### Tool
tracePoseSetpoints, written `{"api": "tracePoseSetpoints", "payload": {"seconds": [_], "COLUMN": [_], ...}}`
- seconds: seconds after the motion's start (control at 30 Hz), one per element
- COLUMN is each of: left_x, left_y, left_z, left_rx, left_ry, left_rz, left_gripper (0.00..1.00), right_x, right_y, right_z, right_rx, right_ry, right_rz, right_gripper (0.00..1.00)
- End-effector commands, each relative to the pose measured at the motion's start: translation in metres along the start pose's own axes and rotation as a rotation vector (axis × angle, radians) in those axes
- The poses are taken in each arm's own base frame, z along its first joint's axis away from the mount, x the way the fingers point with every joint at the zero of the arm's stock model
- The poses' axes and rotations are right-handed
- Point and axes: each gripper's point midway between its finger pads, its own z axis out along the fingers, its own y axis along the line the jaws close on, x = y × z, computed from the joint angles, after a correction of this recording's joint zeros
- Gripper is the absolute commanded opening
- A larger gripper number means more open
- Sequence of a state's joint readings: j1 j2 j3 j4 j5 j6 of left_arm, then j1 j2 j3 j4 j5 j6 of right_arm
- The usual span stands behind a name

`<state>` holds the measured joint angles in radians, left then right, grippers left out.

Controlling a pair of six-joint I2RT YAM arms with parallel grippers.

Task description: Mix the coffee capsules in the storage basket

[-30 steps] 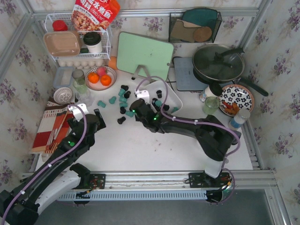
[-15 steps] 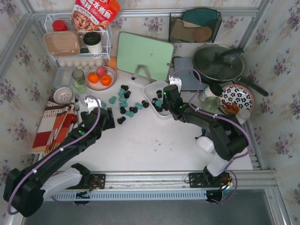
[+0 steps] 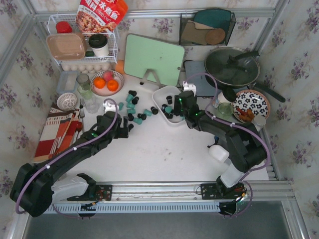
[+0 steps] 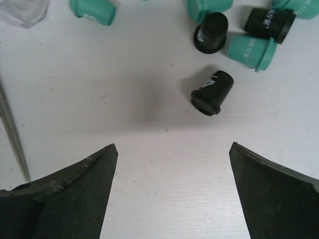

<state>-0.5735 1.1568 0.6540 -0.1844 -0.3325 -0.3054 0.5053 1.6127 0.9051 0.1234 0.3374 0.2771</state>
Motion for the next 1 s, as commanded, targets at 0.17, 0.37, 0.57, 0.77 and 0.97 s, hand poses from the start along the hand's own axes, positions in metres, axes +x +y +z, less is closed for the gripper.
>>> {"api": "tracePoseSetpoints", "payload": {"seconds": [0.17, 0.37, 0.57, 0.77, 0.97], "left_x": [0.001, 0.01, 0.01, 0.013, 0.018], "left_y": [-0.038, -0.046, -0.042, -0.034, -0.029], "left_z": [0.025, 0.045, 0.054, 0.071, 0.087], "left_rx": [0.158, 0.156, 0.123, 0.044, -0.004], "left_ry": [0.046, 0.119, 0.143, 0.22, 0.298], "left_rz": [0.046, 0.064, 0.113, 0.172, 0.173], "left_gripper": [0.88, 0.83, 0.78, 0.68, 0.63], "right_x": [0.0, 0.003, 0.004, 0.0, -0.004], "right_y": [-0.002, 0.008, 0.013, 0.017, 0.019], "right_z": [-0.025, -0.031, -0.032, -0.037, -0.042], "right_rx": [-0.088, -0.155, -0.182, -0.208, -0.221], "right_ry": [-0.143, -0.144, -0.136, -0.146, -0.155], "right_rz": [0.05, 0.08, 0.094, 0.108, 0.116], "right_gripper": [0.65, 0.65, 0.64, 0.64, 0.64]}}
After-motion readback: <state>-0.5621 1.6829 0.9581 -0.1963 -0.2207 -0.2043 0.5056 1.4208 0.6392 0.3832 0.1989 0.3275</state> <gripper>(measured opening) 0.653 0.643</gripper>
